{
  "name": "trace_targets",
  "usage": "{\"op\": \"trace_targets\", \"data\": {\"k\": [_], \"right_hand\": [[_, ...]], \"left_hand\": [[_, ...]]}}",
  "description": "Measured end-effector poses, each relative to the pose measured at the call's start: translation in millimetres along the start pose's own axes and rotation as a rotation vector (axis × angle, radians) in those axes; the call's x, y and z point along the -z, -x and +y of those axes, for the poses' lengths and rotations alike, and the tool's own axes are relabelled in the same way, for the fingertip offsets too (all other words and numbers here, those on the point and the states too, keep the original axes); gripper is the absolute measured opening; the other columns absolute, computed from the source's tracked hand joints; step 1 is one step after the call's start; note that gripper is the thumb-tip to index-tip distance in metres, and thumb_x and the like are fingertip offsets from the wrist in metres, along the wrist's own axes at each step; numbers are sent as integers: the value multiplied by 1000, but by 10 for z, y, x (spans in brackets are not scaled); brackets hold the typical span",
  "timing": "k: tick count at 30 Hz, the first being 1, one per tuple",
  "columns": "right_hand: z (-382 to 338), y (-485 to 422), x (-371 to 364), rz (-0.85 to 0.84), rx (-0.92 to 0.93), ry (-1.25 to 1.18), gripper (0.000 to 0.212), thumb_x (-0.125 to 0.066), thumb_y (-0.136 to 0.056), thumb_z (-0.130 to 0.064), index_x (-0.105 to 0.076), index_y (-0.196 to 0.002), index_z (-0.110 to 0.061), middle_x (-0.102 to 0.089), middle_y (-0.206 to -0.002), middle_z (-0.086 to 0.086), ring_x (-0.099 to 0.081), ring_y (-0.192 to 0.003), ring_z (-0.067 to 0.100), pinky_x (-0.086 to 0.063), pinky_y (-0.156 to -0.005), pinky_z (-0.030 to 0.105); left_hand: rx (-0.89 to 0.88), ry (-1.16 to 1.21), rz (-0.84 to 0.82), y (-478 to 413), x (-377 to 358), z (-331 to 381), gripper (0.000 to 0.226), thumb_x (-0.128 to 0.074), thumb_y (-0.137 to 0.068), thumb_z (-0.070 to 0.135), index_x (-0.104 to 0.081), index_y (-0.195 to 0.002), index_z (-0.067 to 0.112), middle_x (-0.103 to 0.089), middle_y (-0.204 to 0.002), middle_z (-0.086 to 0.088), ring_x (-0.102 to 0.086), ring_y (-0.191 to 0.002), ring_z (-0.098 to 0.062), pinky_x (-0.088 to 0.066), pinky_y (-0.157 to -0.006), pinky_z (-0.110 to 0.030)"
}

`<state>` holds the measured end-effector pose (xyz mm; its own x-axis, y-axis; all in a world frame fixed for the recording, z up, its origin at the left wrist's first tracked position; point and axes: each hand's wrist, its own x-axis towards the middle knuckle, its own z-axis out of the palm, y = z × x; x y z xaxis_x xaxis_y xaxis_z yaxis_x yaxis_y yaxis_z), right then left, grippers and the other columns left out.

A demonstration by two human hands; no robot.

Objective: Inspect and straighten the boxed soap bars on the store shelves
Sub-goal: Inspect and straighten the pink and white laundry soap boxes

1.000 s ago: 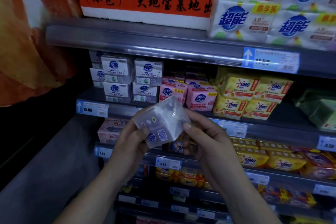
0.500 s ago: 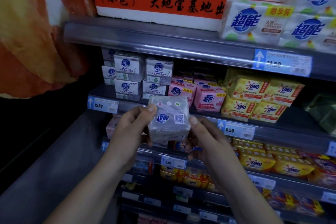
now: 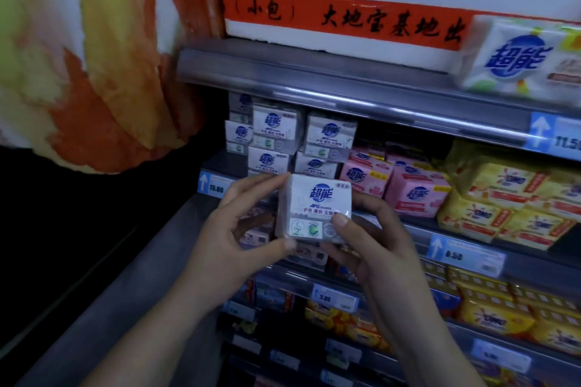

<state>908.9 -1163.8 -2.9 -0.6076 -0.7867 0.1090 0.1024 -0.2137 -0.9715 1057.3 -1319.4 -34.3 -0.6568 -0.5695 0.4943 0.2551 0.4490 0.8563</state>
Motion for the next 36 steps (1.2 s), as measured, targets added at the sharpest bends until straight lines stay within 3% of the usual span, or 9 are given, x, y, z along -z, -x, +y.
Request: {"op": "trace_targets", "data": {"k": [4, 8, 13, 18, 21, 26, 30, 33, 36], "right_hand": [[121, -101, -292, 23, 101, 109, 33, -75, -83, -42, -65, -112, -29, -79, -112, -10, -76, -103, 11, -64, -83, 27], [263, -238, -617, -6, 145, 233, 23, -74, -93, -30, -66, -115, -33, -75, -113, -20, -71, -107, 1, -60, -92, 37], [406, -508, -1040, -50, 232, 392, 42, -67, -100, -20, -62, -138, -36, -54, -131, -15, -57, -116, -11, -50, -91, 10], [463, -798, -1314, -109, 210, 440, 56, -62, -99, -18, -50, -150, -40, -50, -138, -19, -53, -124, -6, -49, -101, 23], [538, -895, -1347, -85, 220, 431, 61, -61, -96, -14, -49, -149, -43, -52, -142, -17, -58, -125, -2, -55, -102, 34], [680, -915, -1325, -132, 174, 391, 65, -61, -97, -13, -46, -150, -45, -63, -140, -21, -60, -122, -10, -53, -97, 17], [687, -904, -1305, -113, 160, 427, 62, -61, -92, -25, -45, -150, -42, -55, -143, -27, -53, -125, -14, -44, -88, -1], [692, -842, -1293, -51, 245, 510, 56, -58, -92, -26, -49, -147, -34, -45, -145, -24, -49, -134, -5, -46, -102, 12], [686, -835, -1289, -67, 285, 599, 54, -55, -94, -22, -54, -148, -24, -44, -148, -23, -50, -135, 1, -47, -110, 29]], "left_hand": [[51, 107, 154, 44, 66, -38, 59, -77, -89, 50, -59, -144, 41, -62, -140, 3, -62, -131, -18, -55, -99, -28], [51, 147, 397, 17, 165, -138, 51, -73, -90, 8, -71, -128, 44, -76, -126, 11, -72, -116, -7, -55, -91, -17], [63, 122, 590, -123, 431, -287, 48, -63, -95, -15, -66, -135, 12, -79, -119, 10, -73, -111, -5, -54, -87, -13], [43, 3, 732, -417, 573, -385, 41, -61, -96, -14, -65, -126, 14, -74, -114, 13, -72, -103, 7, -52, -85, -9], [-8, -49, 775, -475, 556, -473, 35, -61, -101, -6, -64, -127, 16, -72, -119, 13, -70, -108, 6, -51, -87, -9], [-64, -141, 790, -587, 547, -601, 30, -59, -100, -7, -65, -125, 9, -73, -119, 5, -69, -110, 4, -51, -91, -12], [-52, -196, 780, -755, 534, -662, 27, -61, -99, -7, -68, -122, 3, -75, -114, 3, -69, -104, 7, -51, -89, -11], [-19, -212, 752, -815, 541, -715, 26, -67, -97, -2, -71, -120, 9, -77, -112, 3, -72, -106, -5, -55, -93, -23], [-25, -257, 758, -827, 531, -750, 25, -68, -96, 0, -71, -119, 12, -77, -112, 5, -72, -106, -5, -53, -94, -22]]}}
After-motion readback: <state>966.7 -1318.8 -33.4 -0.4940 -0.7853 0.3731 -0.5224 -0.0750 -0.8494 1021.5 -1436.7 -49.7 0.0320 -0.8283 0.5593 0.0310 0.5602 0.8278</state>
